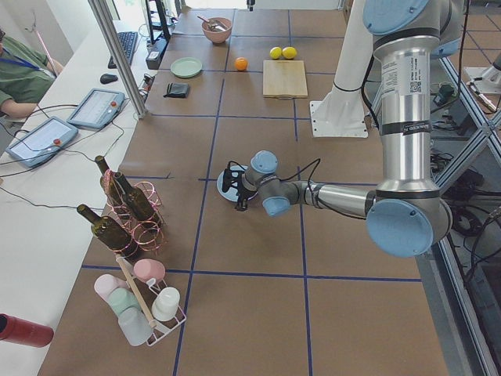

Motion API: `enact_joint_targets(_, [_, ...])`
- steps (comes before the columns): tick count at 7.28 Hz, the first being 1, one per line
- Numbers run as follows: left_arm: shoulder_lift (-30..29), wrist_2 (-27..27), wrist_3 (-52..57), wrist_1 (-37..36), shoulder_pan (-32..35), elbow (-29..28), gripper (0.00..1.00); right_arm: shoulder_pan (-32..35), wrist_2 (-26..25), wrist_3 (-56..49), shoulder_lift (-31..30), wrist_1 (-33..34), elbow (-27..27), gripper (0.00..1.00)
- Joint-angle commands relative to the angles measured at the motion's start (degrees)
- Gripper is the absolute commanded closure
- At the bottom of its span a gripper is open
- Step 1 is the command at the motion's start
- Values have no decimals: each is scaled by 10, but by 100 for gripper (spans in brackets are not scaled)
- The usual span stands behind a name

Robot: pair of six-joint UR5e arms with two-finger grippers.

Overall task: Pick orange to plate
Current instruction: 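Push the white plate with the left gripper toward the table center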

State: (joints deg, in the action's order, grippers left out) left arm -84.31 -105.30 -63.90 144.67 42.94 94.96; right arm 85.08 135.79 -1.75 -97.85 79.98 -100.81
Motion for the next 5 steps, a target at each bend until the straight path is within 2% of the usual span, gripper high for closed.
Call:
enact_joint_targets(1, [-3, 2, 0, 0, -12, -5, 52, 0, 0, 0, -1, 0, 0, 0])
enact_joint_targets(2, [-7, 2, -1, 0, -15, -5, 62, 0, 0, 0, -1, 0, 1, 0])
enact_joint_targets(4, [-14, 2, 0, 0, -15, -6, 100, 0, 0, 0, -1, 0, 1, 0])
enact_joint_targets(5, [-17, 1, 2, 0, -15, 0, 100, 0, 0, 0, -1, 0, 3, 0])
